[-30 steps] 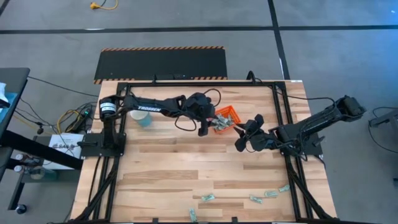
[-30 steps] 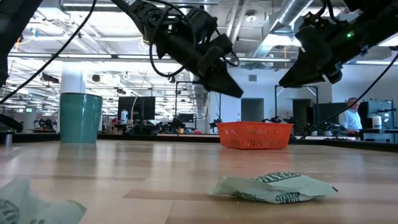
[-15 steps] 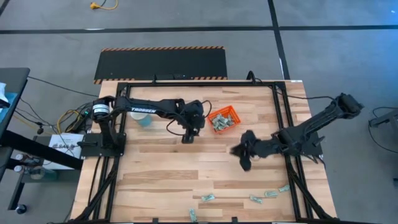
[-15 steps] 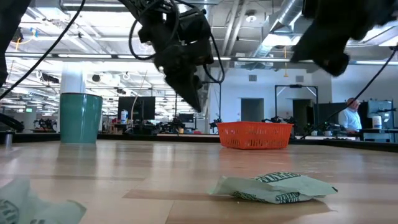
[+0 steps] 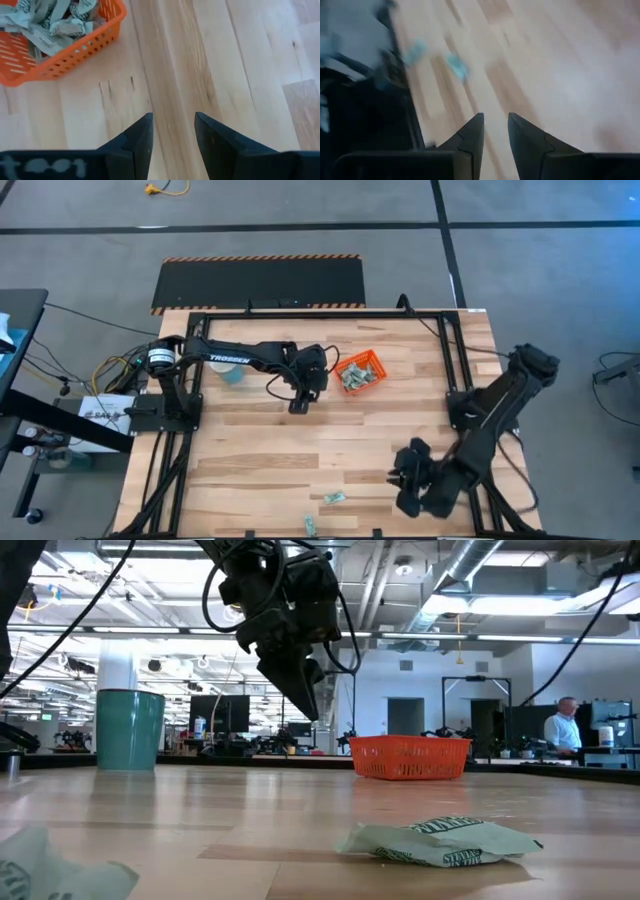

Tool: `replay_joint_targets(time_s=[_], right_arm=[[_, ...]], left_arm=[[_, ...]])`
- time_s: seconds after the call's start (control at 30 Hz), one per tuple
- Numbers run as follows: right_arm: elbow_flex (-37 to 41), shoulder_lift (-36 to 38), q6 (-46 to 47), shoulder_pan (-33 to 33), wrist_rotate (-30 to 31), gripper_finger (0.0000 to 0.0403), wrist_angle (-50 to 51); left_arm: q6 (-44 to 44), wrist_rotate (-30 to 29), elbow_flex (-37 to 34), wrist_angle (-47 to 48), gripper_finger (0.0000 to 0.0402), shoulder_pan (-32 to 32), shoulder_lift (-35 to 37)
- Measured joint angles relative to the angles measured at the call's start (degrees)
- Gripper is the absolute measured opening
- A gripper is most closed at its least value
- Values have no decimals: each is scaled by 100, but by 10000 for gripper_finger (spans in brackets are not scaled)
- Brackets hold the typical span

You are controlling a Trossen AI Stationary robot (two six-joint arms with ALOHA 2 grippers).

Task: Pick and place Stevia / Truvia into bins
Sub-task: Put the stevia packet into the orange bin

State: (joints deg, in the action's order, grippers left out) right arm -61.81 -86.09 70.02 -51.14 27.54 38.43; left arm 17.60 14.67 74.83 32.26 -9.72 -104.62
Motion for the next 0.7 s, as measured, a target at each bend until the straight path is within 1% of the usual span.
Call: replay_joint_targets(time_s=[0.13,0.2,0.33,0.53,0.63,0.7], right_arm=[[-511,-595,1260,-100,-1048,81,766],[-625,-831,1622,-102,-1432,81,807],[-763,-1184,2176,-159,-1971,81,744],[-814,-1601,2744,-214,-2697,81,813],[-812,-1748,2736,-214,-3056,82,881],[-812,-1816,2589,-210,-3171,81,911]], left_arm=[[31,-2,0,-61,132,1,0],[29,-2,0,-130,132,1,0],[29,-2,0,-285,132,1,0],[29,-2,0,-327,132,3,-2],[51,-2,0,-327,132,3,-2],[70,-2,0,-327,132,3,-2]])
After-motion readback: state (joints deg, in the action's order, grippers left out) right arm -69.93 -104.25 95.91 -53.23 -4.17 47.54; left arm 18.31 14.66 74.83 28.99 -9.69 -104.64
